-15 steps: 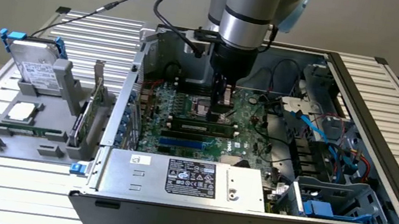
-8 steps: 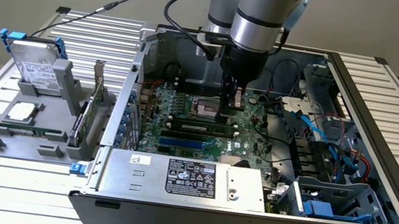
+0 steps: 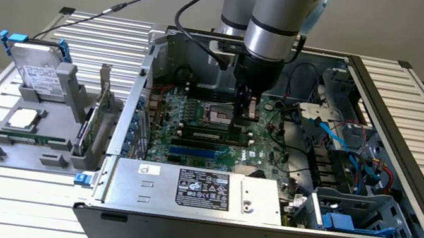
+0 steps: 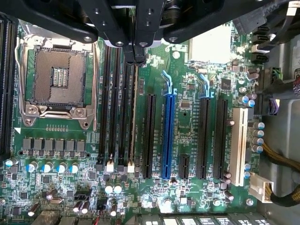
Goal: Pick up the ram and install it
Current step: 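Insert the ram into the slot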
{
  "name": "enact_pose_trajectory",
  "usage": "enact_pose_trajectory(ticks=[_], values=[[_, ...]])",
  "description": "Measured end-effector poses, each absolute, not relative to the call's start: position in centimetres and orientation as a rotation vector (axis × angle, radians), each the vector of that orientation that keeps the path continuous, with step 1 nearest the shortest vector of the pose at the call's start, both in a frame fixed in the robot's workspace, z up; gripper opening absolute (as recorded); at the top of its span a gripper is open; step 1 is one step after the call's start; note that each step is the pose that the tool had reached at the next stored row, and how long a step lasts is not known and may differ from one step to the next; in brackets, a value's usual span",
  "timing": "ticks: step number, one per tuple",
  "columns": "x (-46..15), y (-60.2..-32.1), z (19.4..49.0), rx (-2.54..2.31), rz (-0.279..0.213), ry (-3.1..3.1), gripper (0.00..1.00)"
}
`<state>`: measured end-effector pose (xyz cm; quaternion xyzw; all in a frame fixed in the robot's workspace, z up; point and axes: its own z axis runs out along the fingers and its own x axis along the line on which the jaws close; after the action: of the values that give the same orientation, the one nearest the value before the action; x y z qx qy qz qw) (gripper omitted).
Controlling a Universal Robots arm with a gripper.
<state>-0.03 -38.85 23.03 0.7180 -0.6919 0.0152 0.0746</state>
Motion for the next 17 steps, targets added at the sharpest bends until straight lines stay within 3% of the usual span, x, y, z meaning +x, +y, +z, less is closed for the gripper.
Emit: enact_pose_trajectory(ticks=[17], values=[[-0.03, -38.85, 22.72, 2.154, 0.046, -2.076, 0.10]])
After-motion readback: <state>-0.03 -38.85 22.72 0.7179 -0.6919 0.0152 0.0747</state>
